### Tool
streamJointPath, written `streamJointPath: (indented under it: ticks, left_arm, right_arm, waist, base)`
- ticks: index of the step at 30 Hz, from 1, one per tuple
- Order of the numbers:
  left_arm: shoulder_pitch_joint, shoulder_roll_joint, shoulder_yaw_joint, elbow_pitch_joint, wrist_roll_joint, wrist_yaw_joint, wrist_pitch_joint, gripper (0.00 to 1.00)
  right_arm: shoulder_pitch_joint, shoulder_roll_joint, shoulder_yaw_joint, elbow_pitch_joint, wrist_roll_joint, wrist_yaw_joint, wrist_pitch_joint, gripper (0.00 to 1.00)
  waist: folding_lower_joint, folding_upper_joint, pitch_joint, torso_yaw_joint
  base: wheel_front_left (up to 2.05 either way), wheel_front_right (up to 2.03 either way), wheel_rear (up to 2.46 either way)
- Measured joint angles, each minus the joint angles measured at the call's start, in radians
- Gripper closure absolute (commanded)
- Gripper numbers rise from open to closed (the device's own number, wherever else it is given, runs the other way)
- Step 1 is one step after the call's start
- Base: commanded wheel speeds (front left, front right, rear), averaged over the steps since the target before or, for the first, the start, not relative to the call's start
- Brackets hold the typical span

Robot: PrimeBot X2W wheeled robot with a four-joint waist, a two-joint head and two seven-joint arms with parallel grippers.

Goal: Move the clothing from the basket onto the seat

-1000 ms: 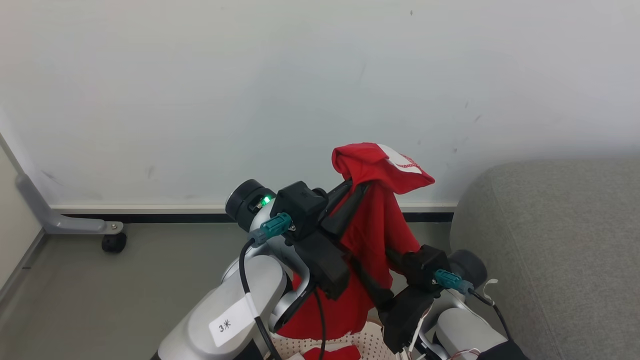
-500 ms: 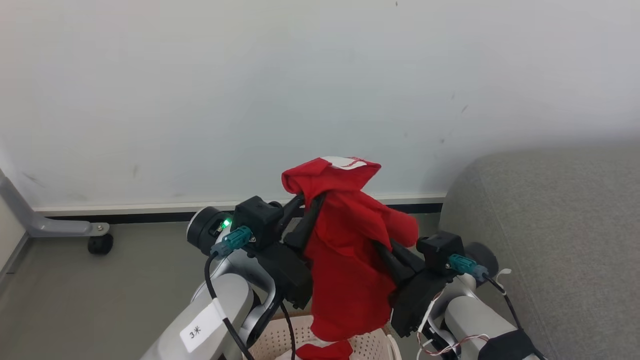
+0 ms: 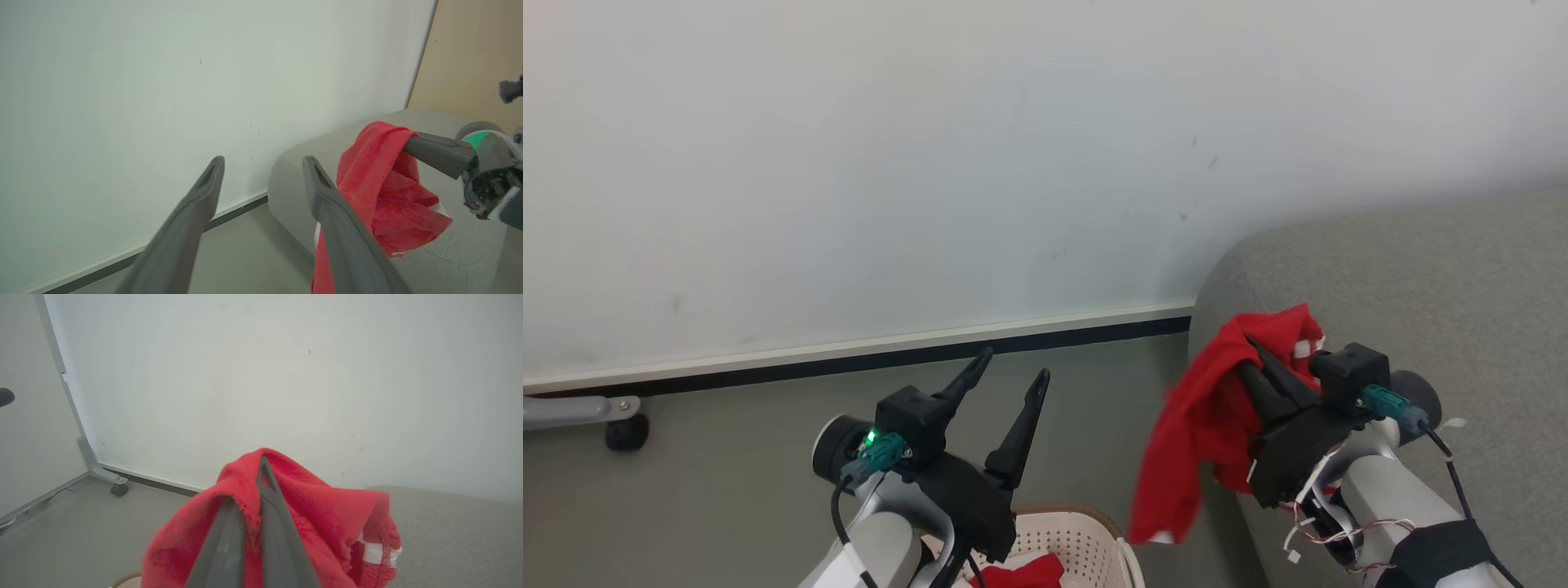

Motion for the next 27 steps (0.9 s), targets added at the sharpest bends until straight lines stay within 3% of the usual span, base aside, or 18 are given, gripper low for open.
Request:
streamJointPath:
  ticks: [15, 27]
  left_arm:
    - [0.144, -0.016, -0.024, -0.022, -0.004, 0.002, -0.039, 0.0]
    - [0.18, -0.032, -0.038, -0.044, 0.0, 0.011, -0.049, 0.0]
  right_arm:
    - [0.082, -0.121, -0.033, -0.135, -0.043, -0.03, 0.0, 1.0]
    - [0.094, -0.151, -0.041, -0.22, -0.069, -0.03, 0.0, 1.0]
  waist:
    - [0.0, 0.0, 0.001, -0.153]
    - [0.0, 0.0, 0.016, -0.305]
  base:
    - [0.0, 0.0, 0.0]
    - [0.0, 0.0, 0.0]
